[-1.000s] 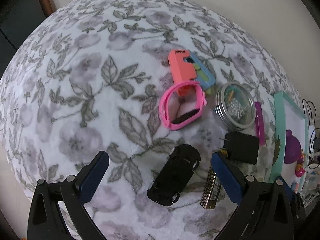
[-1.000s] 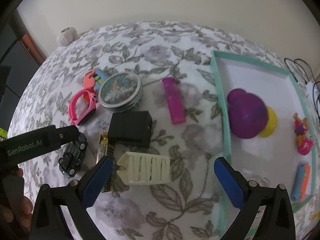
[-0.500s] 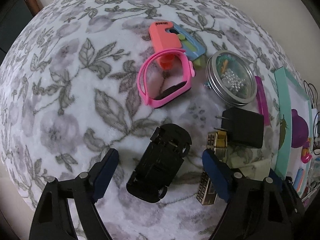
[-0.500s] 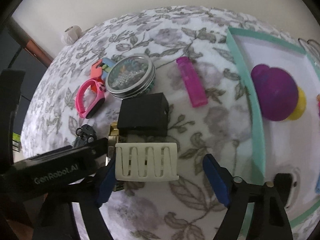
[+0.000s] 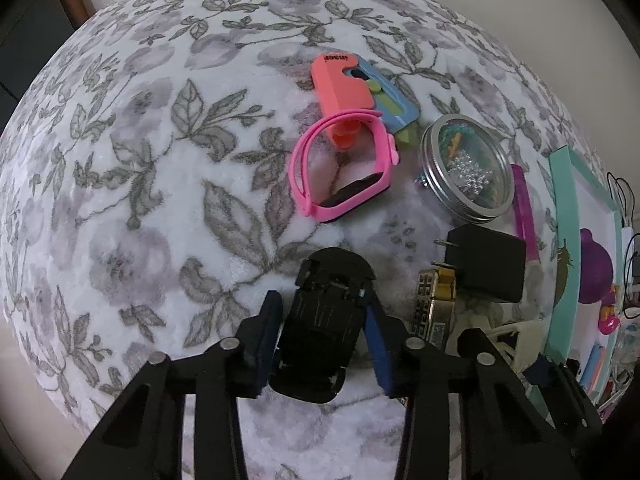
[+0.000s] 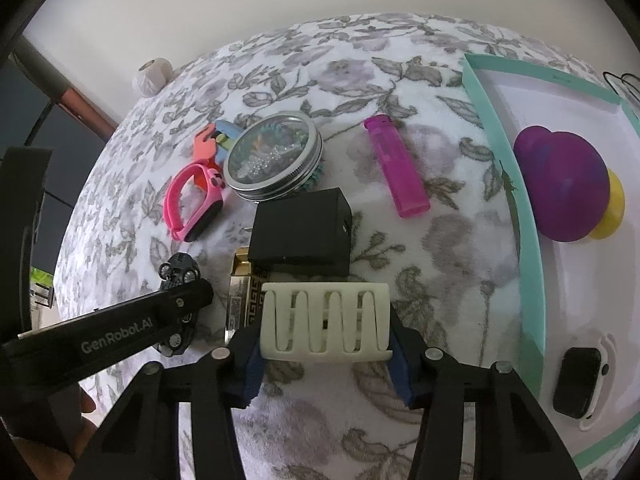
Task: Organize rigid objects
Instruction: 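Close the left tool on the black car while the right tool grips the cream holder, then carry the black car and cream holder over the teal tray and lower them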
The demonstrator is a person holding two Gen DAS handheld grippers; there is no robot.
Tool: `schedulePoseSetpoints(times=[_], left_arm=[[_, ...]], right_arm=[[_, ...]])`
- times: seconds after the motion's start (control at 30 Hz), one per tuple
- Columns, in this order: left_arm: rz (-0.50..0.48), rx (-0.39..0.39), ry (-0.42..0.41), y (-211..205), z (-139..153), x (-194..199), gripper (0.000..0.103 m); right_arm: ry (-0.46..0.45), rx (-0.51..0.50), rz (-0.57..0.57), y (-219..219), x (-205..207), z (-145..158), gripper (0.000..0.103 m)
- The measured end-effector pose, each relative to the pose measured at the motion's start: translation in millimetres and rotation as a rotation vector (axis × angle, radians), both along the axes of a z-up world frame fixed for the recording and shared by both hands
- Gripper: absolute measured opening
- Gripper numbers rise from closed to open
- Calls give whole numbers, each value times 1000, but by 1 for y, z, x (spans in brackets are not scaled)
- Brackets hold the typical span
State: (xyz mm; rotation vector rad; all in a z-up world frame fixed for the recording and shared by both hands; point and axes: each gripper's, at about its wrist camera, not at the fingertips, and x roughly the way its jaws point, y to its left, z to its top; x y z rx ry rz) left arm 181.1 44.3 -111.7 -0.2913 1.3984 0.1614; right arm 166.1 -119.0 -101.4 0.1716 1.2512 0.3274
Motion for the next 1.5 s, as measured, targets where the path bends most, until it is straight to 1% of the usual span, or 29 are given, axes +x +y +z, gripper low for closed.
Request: schedulePoseSetpoints(times=[0.2, 0.27, 0.47, 0.77, 0.93, 1.1, 1.27, 1.4, 1.5], left_arm=[[-7, -7, -11, -4, 4, -1, 37], [-4, -11, -27, -4, 6, -1, 36], [8, -13, -49, -1, 16, 2, 35], [14, -16, -145, 6, 58, 6, 35], [20, -20, -189, 8, 71, 8, 34], [24, -17, -254, 9, 89, 2, 34], [32, -13, -332, 13, 114, -1, 34], [39, -10, -381, 16, 132, -4, 34], [41, -13, -402, 16, 139, -6, 34]], right_arm=[[0, 6, -2, -2, 0, -1, 53], [-1, -1, -3, -2, 0, 0, 53], [-4, -7, -18, -6, -1, 5, 53], [-31, -11, -23, -9, -1, 17, 53], [-41, -4, -34, -13, -1, 25, 53], [-78, 10, -43, -18, 0, 43, 53], [-142, 33, -73, -31, 0, 70, 53], [-195, 29, -106, -44, 0, 91, 53], [-212, 31, -130, -55, 1, 99, 53]])
